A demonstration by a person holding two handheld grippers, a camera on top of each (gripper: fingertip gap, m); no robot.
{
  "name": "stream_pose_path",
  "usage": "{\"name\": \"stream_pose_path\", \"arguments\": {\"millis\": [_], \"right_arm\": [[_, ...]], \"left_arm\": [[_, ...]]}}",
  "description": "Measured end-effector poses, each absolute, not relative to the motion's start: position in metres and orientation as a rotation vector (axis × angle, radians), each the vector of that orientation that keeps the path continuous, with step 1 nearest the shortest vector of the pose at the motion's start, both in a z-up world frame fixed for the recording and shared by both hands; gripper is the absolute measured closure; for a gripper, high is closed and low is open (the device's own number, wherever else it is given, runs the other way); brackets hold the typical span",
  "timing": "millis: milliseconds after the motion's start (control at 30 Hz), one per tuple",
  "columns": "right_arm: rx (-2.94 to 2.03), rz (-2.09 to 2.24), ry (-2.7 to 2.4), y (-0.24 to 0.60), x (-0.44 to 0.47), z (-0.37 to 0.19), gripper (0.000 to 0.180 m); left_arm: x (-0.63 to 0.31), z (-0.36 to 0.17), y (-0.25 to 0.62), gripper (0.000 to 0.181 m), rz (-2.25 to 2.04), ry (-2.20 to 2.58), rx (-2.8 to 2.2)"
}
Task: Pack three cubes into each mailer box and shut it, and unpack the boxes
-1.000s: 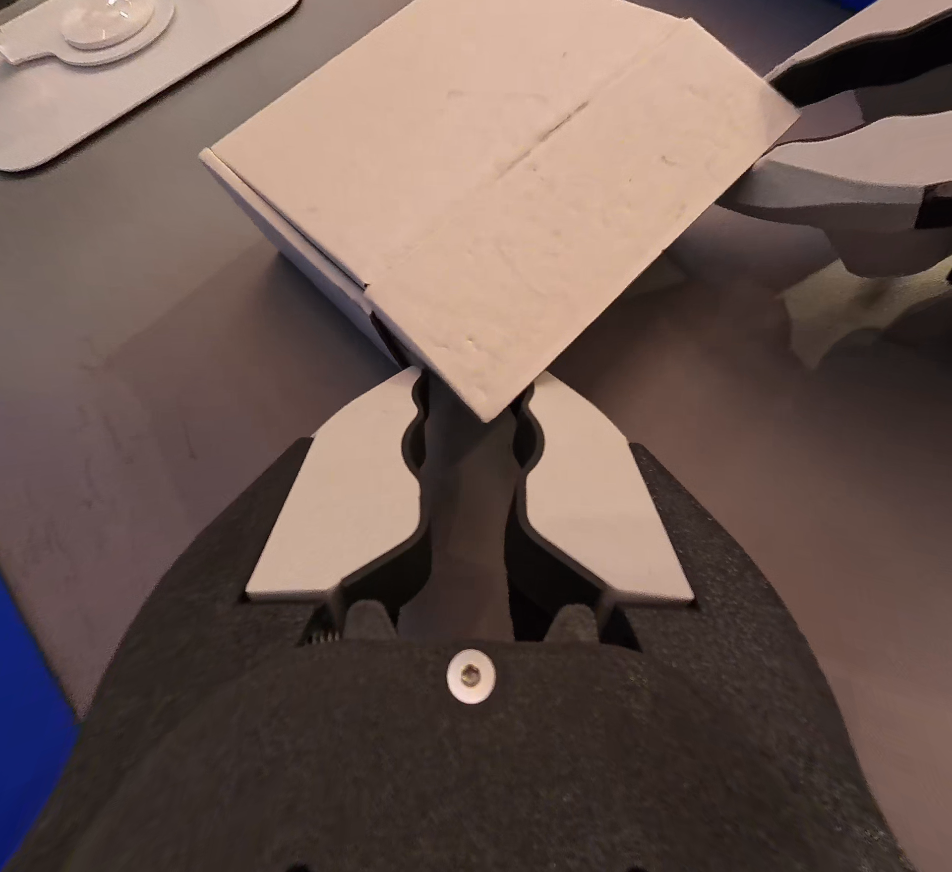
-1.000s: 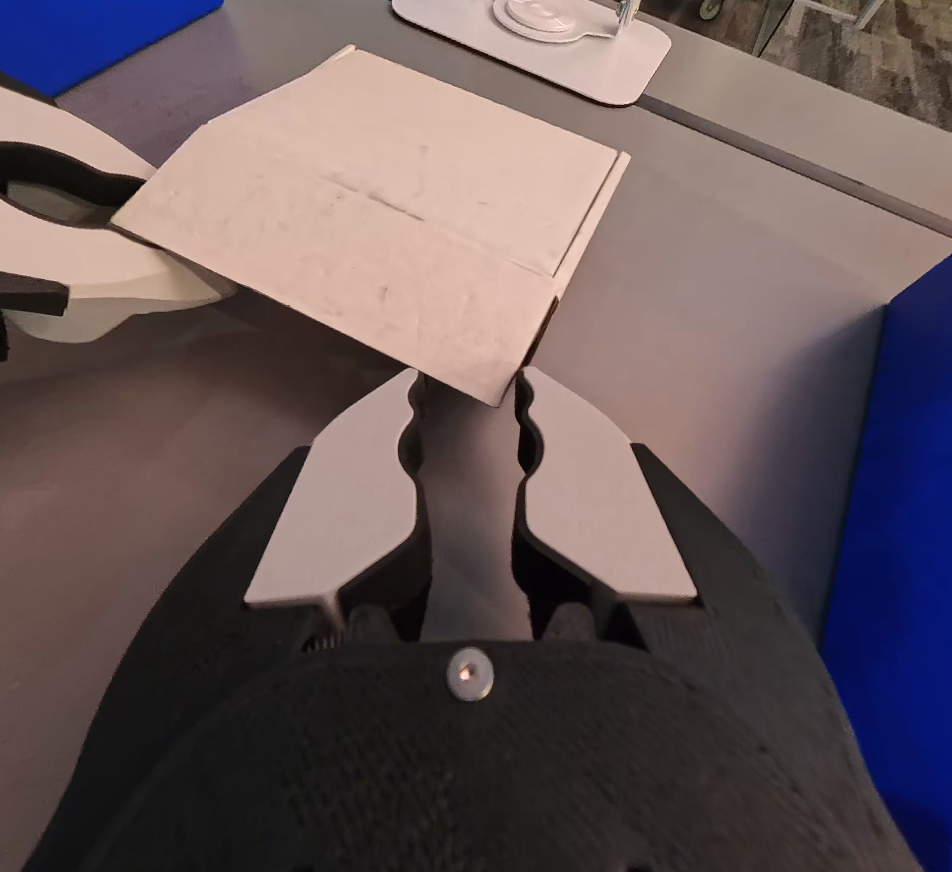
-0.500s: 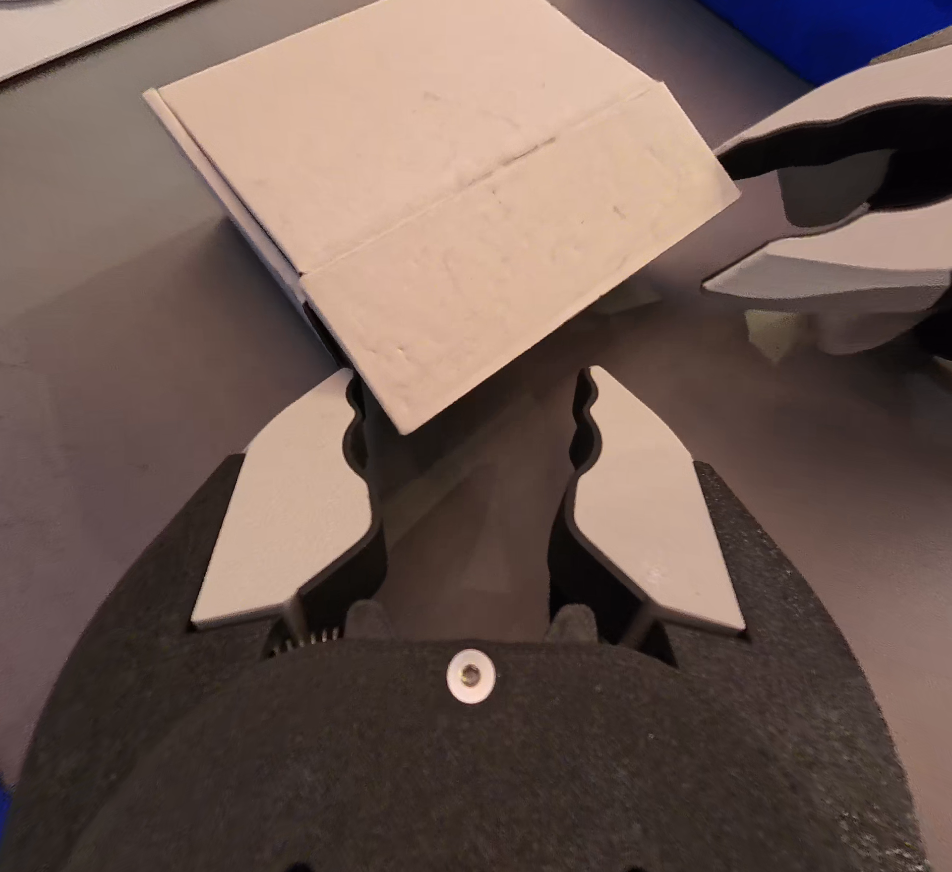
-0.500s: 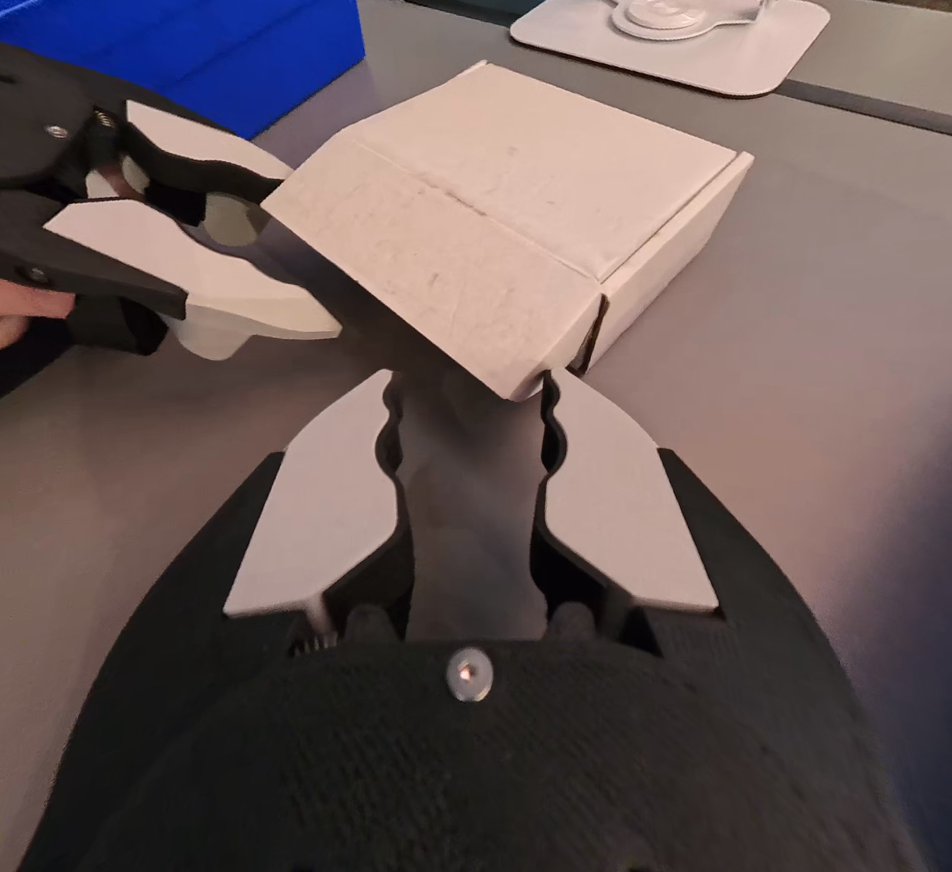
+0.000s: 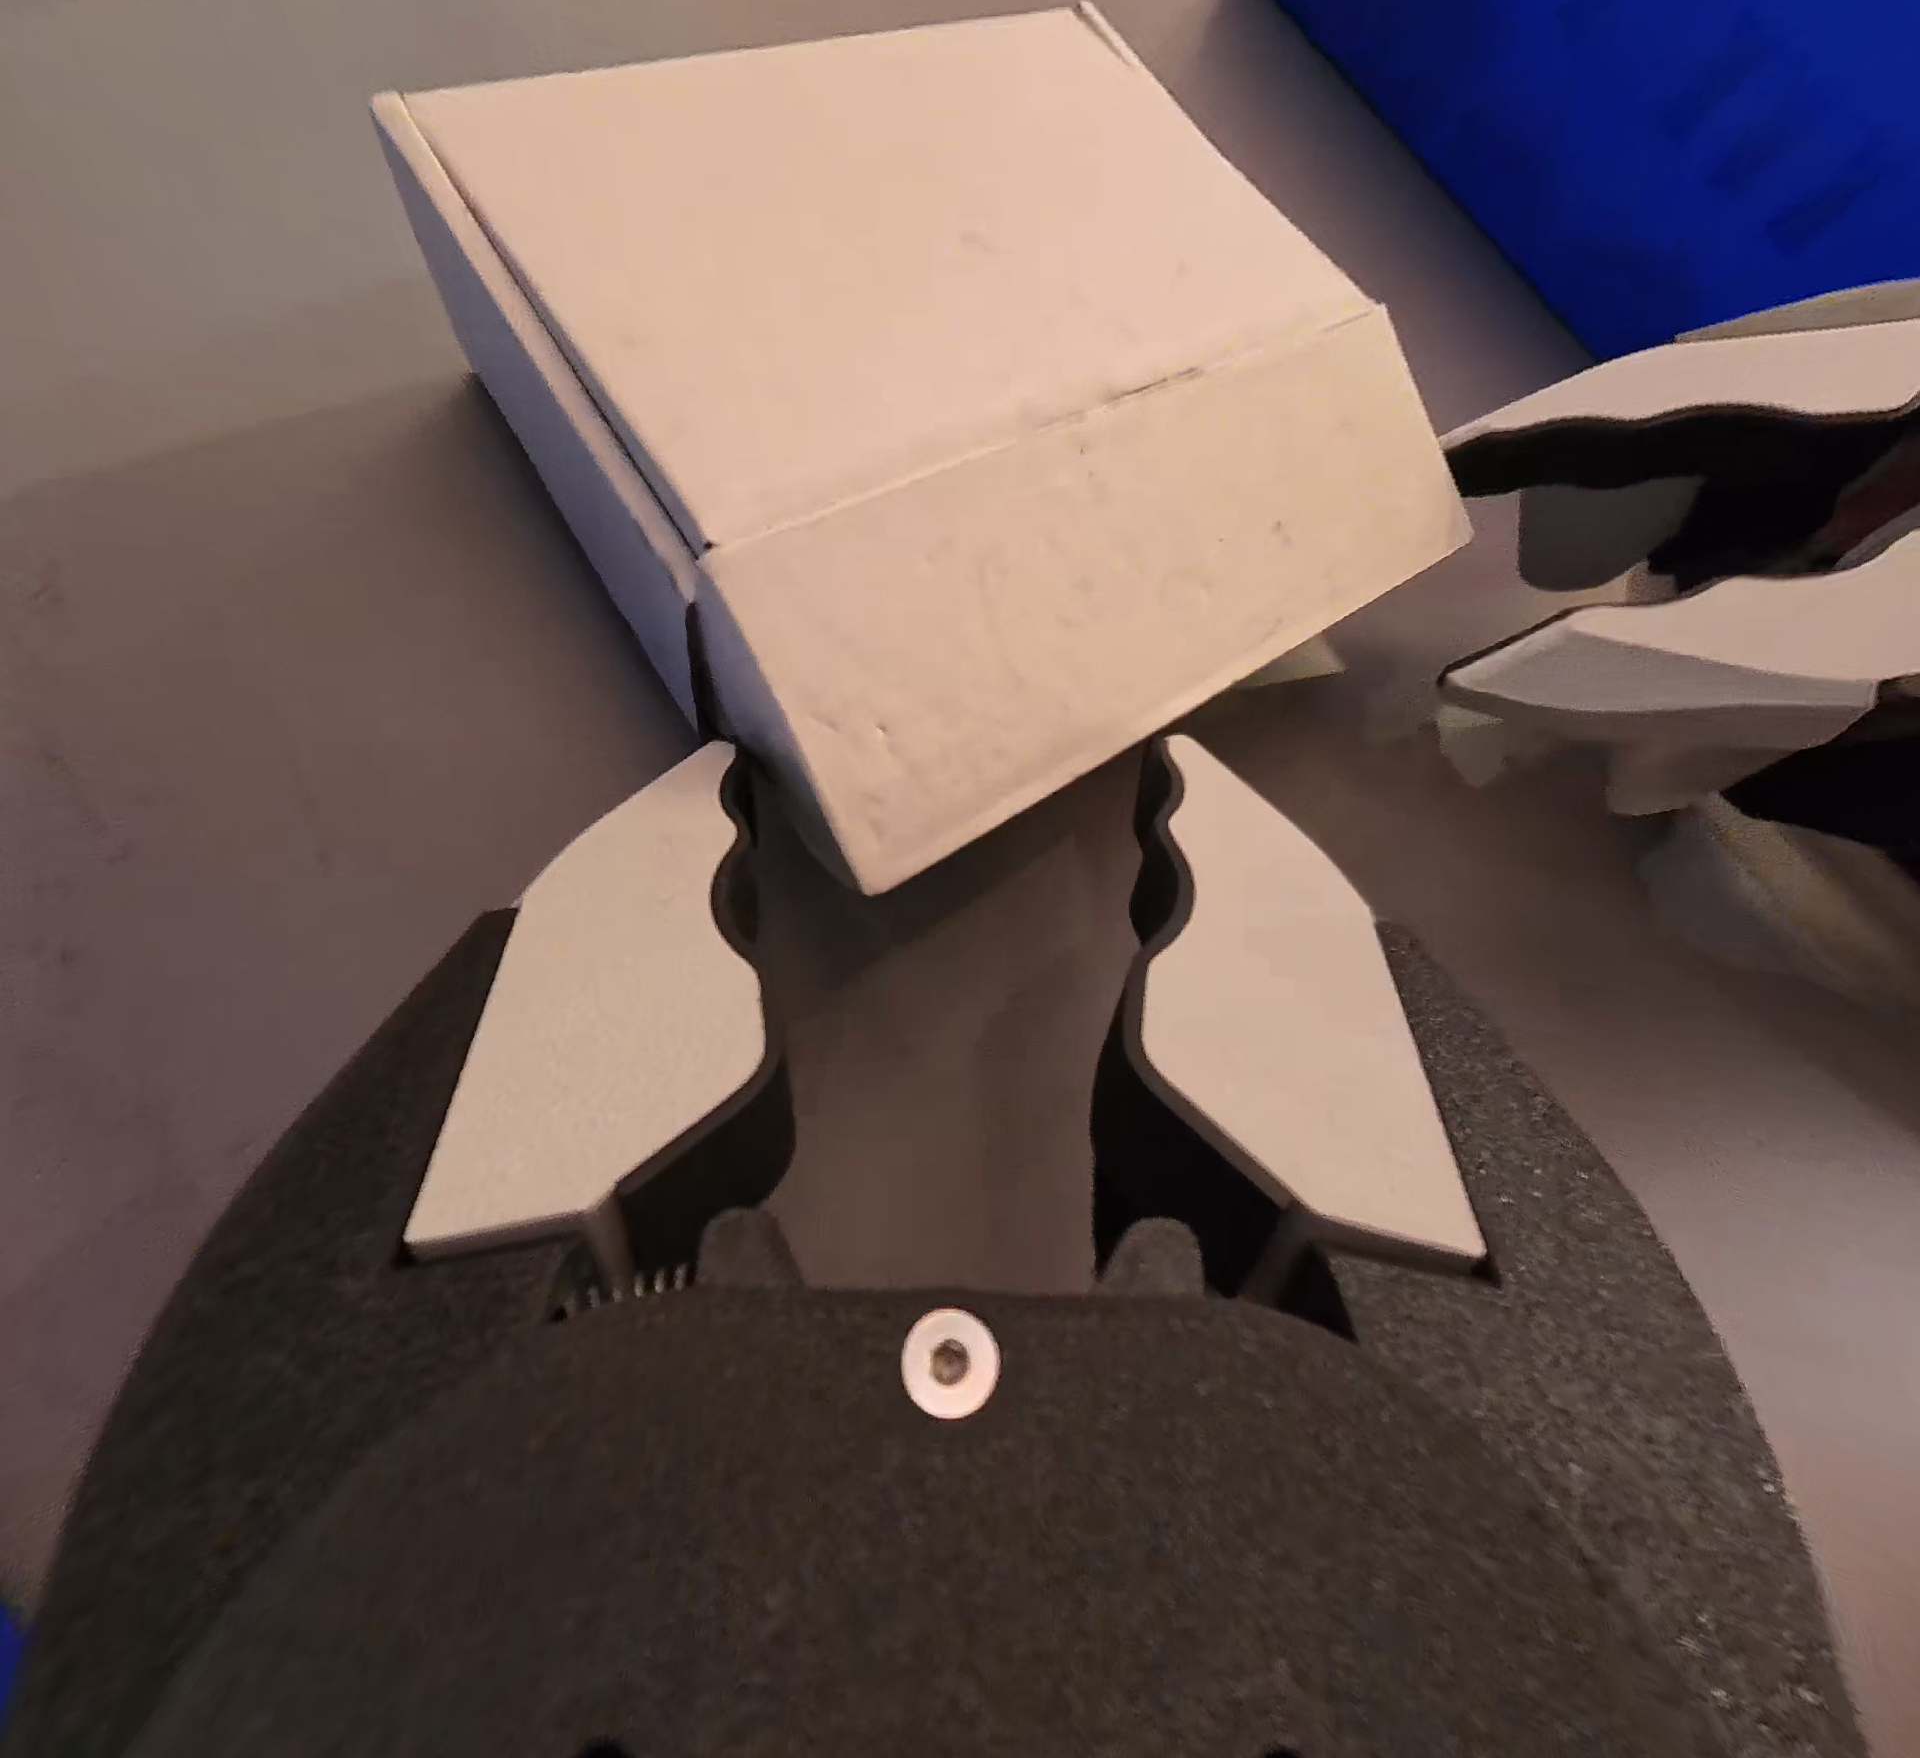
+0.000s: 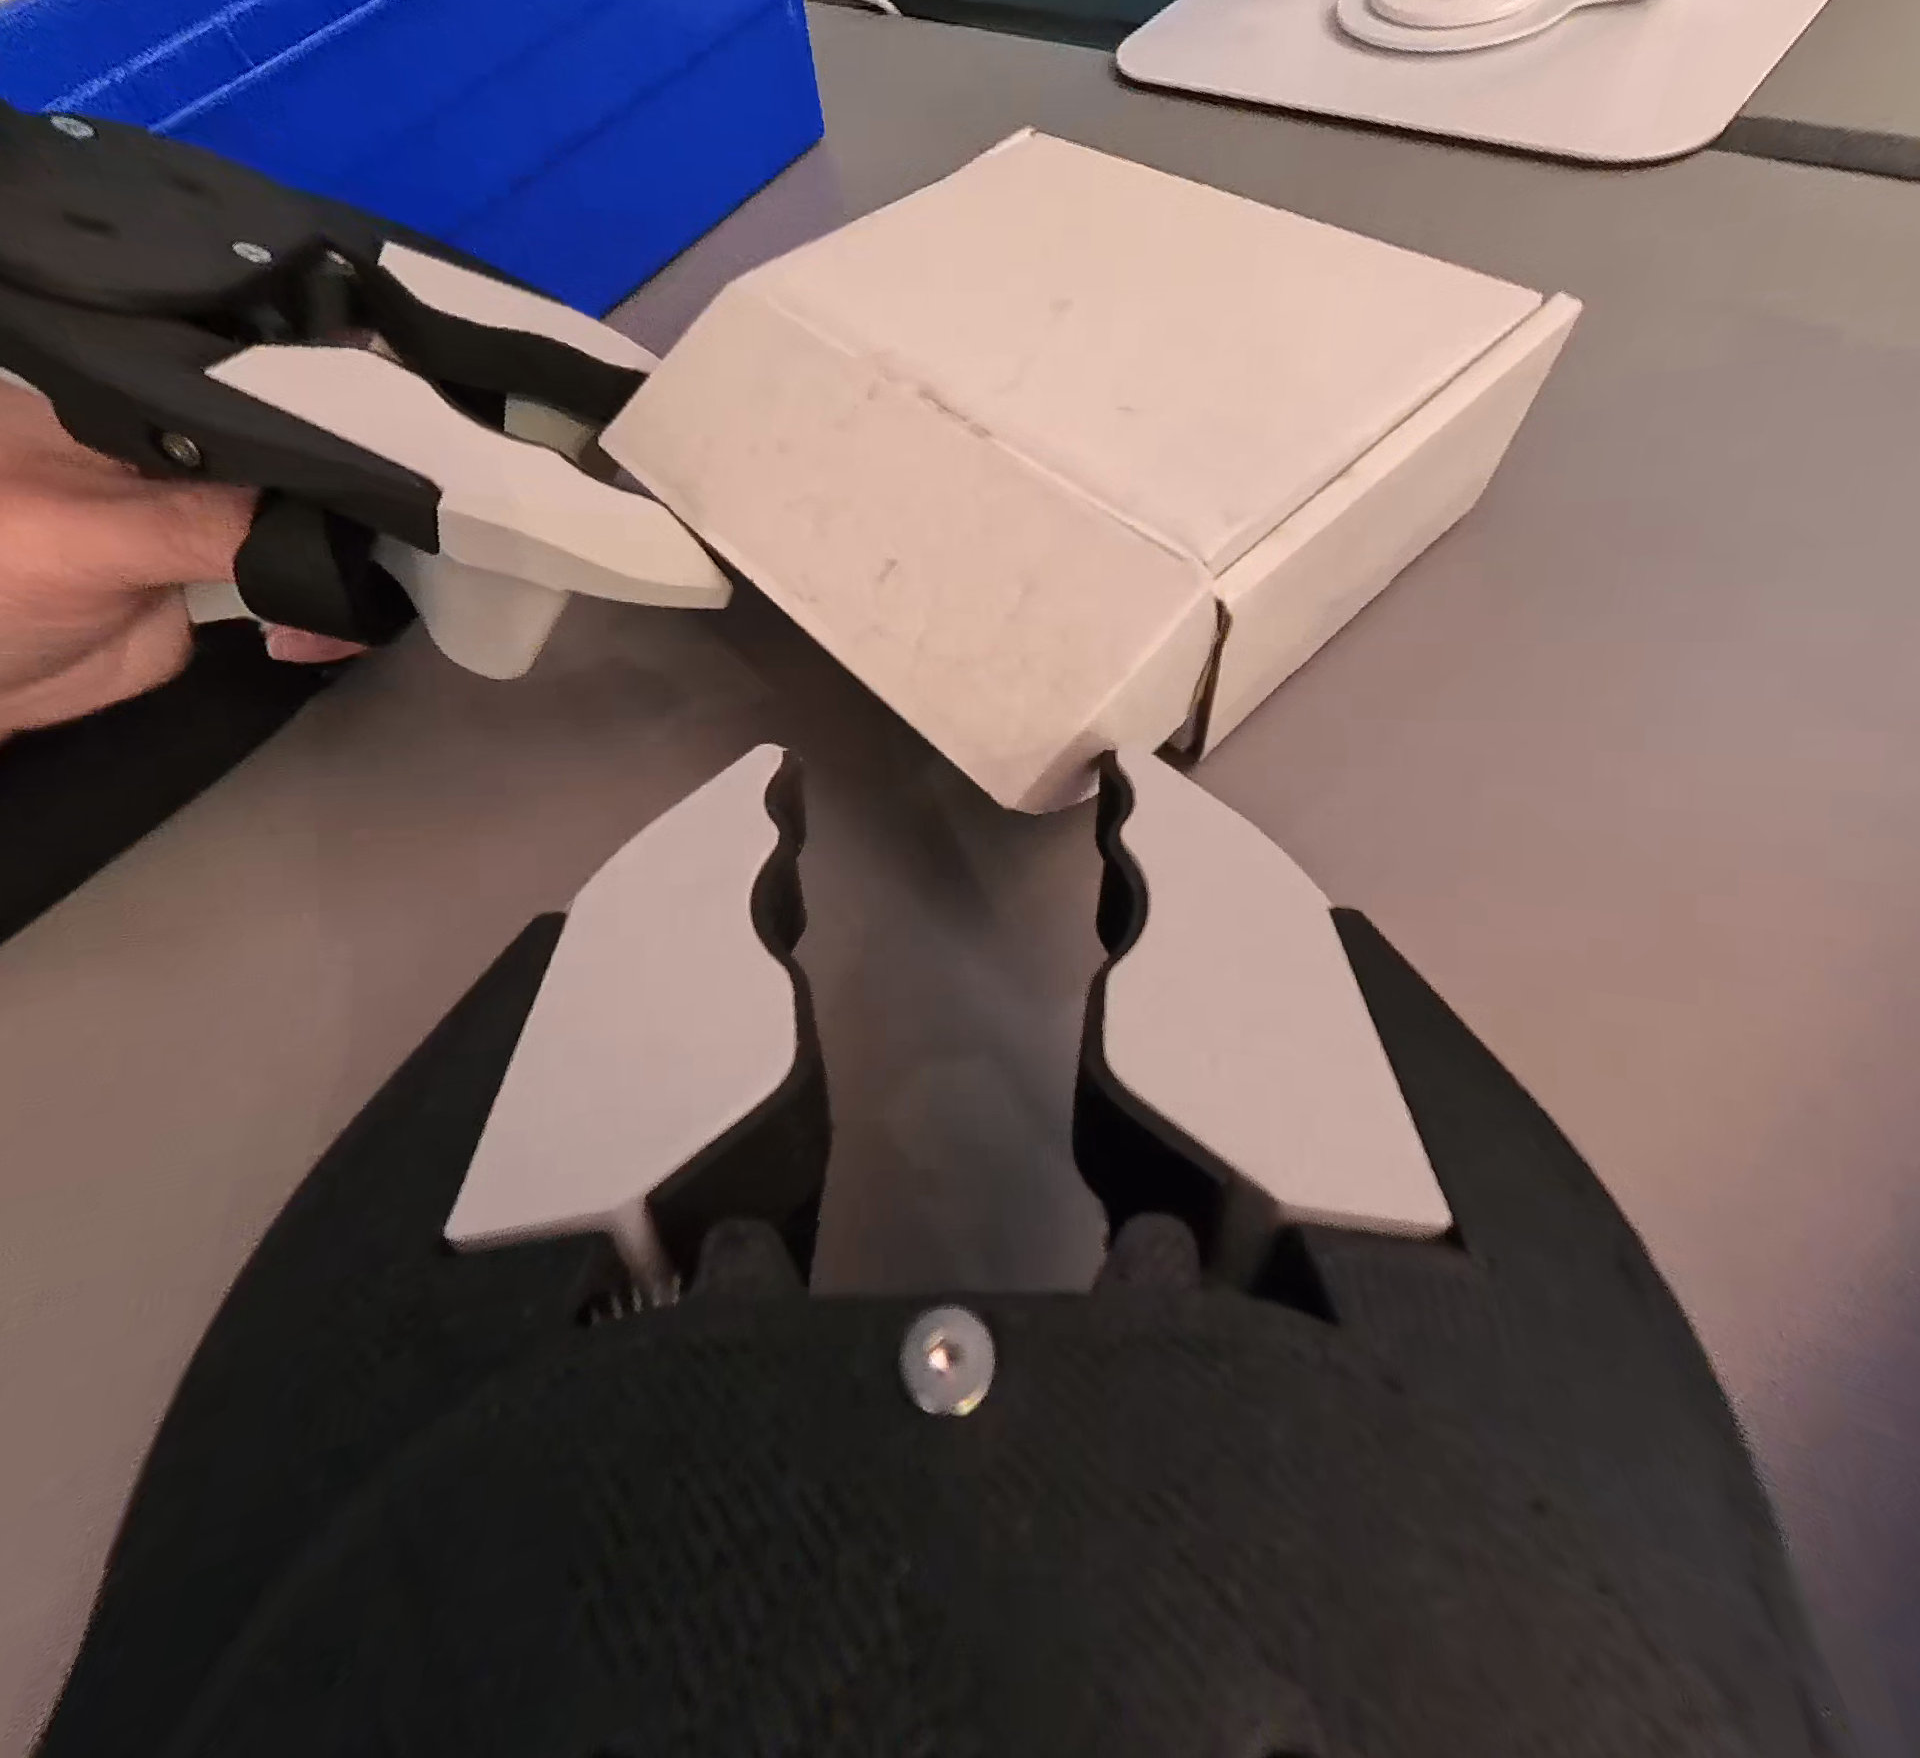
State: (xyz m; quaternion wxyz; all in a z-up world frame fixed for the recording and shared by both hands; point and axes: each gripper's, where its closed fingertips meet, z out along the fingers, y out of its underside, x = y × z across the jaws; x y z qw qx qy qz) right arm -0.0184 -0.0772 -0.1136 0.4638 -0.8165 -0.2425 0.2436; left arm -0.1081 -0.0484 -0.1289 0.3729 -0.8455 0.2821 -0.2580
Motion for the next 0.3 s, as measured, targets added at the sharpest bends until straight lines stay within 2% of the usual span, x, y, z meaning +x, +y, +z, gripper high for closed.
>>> {"name": "stream_pose_path", "arguments": {"millis": [33,300], "right_arm": [[-2.016,0.608,-0.587,-0.0762,-0.0173,-0.1143,0.124],[-2.037,0.707,-0.526,-0.0763,-0.0158,-0.1128,0.123]], "left_arm": [[-0.1074,-0.1302,-0.0482,0.112,-0.647,0.735,-2.167],[-0.1019,-0.1297,-0.0553,0.100,-0.704,0.802,-2.154]]}}
